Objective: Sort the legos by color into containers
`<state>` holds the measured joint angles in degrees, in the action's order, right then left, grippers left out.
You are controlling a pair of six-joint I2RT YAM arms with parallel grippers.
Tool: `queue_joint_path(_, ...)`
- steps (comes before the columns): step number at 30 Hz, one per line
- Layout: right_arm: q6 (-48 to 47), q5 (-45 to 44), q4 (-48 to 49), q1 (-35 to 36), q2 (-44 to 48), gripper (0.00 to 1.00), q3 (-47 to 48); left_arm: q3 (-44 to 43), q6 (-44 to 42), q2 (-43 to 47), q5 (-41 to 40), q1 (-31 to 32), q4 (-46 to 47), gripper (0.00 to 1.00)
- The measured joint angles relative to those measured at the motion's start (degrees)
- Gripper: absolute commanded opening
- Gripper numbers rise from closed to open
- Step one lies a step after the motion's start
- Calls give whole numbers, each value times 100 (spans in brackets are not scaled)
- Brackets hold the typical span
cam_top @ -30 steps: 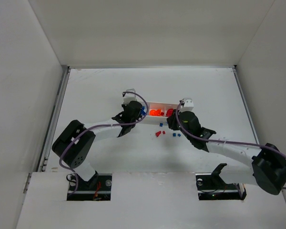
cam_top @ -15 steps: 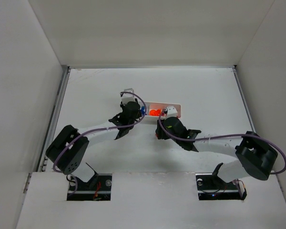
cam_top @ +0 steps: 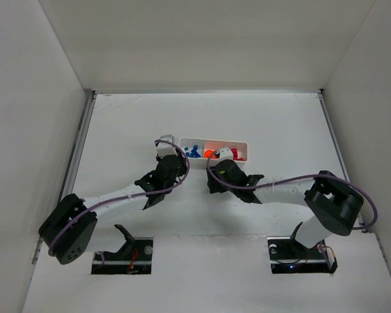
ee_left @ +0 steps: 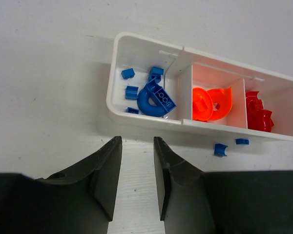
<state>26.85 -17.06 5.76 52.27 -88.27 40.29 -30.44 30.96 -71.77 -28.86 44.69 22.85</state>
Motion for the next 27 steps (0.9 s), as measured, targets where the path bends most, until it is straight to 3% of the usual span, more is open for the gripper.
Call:
queue_joint_path(12, -162, -59, -24, -7, -507, 60, 291, 140, 210, 404, 66, 63, -85, 31)
queue_joint_path(19, -201, -199, -44, -7, -588, 35, 354, 308, 356, 911, 120, 205, -179, 34)
queue_joint_path(27, -164, -264, -151, -7, -494, 22, 348, 470, 411, 964, 129, 562, -337, 37)
